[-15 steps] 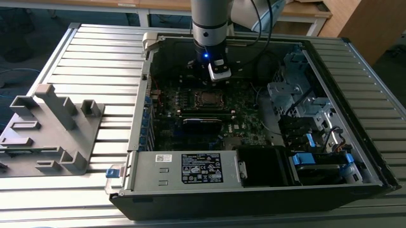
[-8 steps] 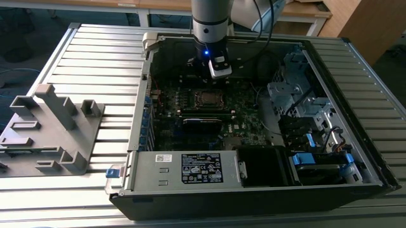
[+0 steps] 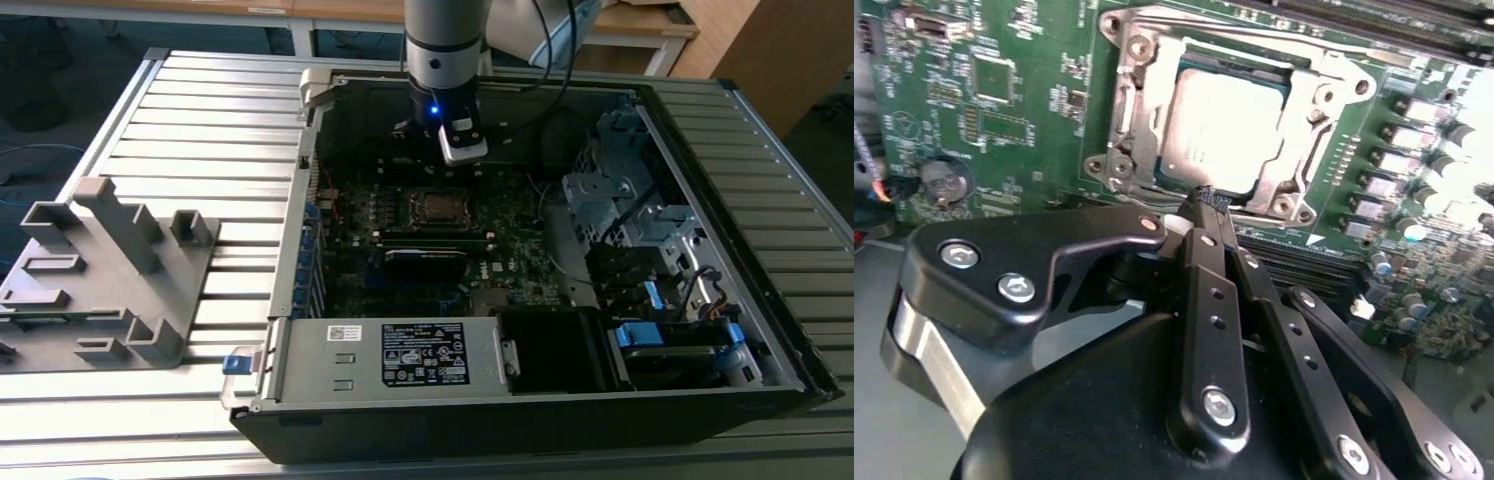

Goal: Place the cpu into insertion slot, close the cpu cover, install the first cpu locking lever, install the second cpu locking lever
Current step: 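Install the first cpu locking lever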

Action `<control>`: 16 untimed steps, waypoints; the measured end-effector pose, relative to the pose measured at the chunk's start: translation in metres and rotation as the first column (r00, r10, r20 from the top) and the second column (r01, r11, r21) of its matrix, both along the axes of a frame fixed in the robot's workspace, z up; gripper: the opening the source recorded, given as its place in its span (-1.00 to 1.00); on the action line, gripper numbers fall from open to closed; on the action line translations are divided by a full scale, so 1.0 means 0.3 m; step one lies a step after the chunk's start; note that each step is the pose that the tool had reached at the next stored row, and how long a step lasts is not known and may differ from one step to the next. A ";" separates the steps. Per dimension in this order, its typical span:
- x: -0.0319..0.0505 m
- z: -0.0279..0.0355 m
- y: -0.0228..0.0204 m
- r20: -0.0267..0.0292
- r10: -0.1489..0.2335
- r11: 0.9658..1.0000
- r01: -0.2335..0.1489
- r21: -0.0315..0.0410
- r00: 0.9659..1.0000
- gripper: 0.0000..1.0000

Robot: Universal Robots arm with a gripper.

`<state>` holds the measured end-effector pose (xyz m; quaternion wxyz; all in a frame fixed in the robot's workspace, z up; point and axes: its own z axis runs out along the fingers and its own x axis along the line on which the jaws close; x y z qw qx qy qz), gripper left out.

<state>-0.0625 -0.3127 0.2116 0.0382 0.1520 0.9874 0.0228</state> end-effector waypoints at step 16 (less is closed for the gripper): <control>0.027 0.000 -0.015 -0.009 0.001 1.000 -0.001 0.000 1.000 -0.79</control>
